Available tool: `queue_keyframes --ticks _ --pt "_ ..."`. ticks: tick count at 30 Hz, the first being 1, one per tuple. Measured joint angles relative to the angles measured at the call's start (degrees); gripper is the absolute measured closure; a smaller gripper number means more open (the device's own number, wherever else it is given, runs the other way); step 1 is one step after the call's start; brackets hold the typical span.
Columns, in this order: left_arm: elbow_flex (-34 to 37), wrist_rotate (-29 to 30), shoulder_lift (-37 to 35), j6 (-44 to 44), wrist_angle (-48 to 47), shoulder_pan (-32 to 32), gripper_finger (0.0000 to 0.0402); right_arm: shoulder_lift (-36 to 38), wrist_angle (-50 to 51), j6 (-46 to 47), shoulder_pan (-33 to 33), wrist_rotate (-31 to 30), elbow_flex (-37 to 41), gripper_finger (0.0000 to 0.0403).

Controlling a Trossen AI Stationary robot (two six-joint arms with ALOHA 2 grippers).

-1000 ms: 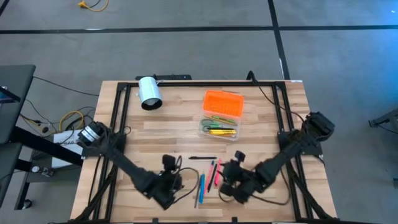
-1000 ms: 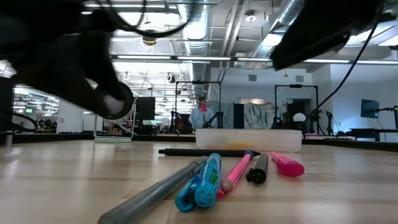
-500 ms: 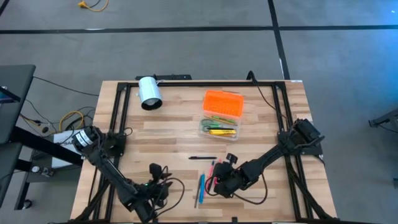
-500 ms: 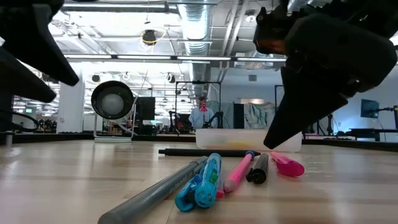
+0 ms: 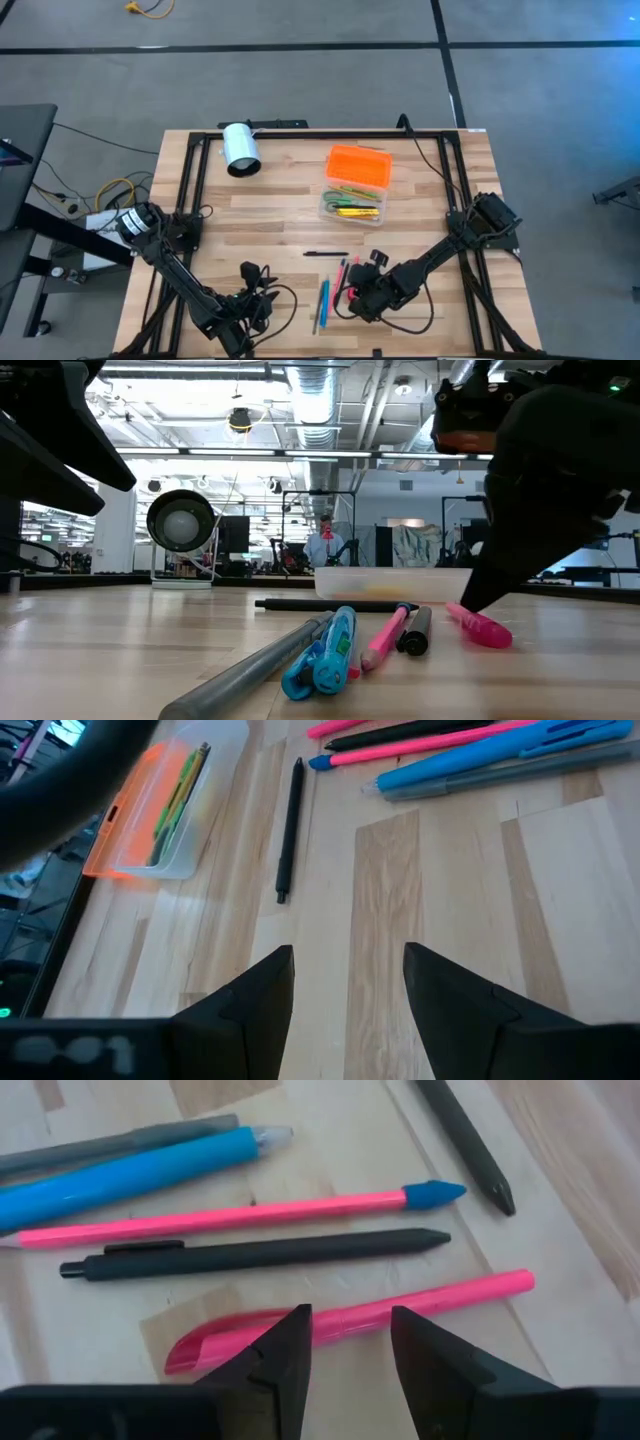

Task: Pick & place school supplies into a supply box
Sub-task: Put the pink pen into the supply box

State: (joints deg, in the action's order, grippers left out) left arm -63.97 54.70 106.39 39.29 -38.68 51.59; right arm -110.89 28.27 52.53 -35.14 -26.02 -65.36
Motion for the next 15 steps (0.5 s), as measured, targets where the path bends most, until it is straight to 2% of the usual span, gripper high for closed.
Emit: queue_keyframes --ticks 15 --pt "0.0 0.2 0.0 -0.6 0.1 -0.2 0.0221 0.0 -0.3 1.5 0.9 -2.8 0.1 0.0269"
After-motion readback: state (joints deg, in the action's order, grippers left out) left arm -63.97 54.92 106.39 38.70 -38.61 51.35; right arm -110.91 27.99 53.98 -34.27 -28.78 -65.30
